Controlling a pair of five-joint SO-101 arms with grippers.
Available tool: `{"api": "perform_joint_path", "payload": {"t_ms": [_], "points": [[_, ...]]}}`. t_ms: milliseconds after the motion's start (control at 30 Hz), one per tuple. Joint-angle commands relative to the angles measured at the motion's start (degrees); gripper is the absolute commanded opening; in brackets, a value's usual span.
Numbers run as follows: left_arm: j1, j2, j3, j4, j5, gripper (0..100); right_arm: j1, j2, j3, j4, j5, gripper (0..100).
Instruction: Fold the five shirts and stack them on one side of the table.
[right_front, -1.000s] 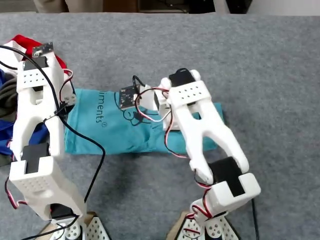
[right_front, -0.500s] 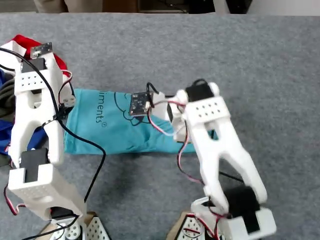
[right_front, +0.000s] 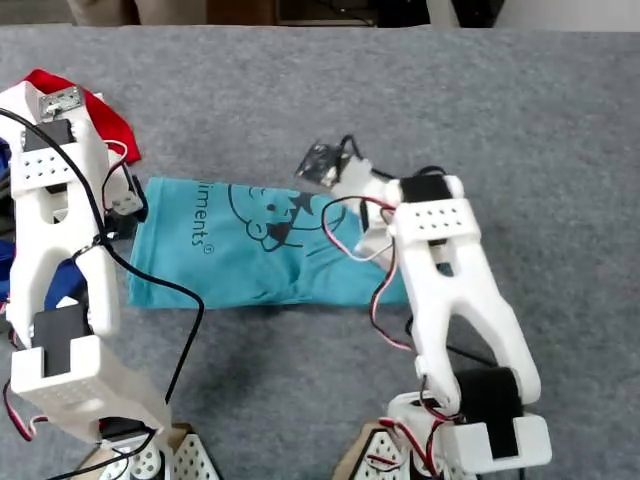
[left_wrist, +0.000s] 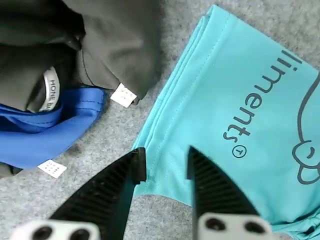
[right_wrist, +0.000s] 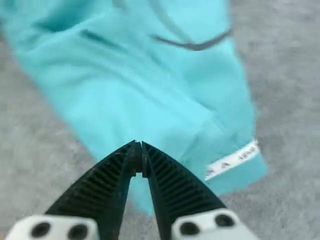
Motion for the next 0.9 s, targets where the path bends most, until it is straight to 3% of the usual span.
{"api": "perform_joint_path", "payload": {"t_ms": [0,333,500,867], "points": [[-0.35,-1.63,-0.62,-0.26,0.35,19,4.18,0.04,0.04,-6.24,-4.48,0.5],[0.26,13.32,-10.11,1.58,-8.7,19,11.3,0.48,0.4,-18.64,-8.79,0.5],[0.26,16.04,-14.33,2.64,-9.32,19,11.82,0.48,1.01,-23.3,-12.66,0.5],[0.35,19.38,-15.03,2.9,-10.73,19,11.91,0.48,4.7,-28.31,-12.4,0.5]]}}
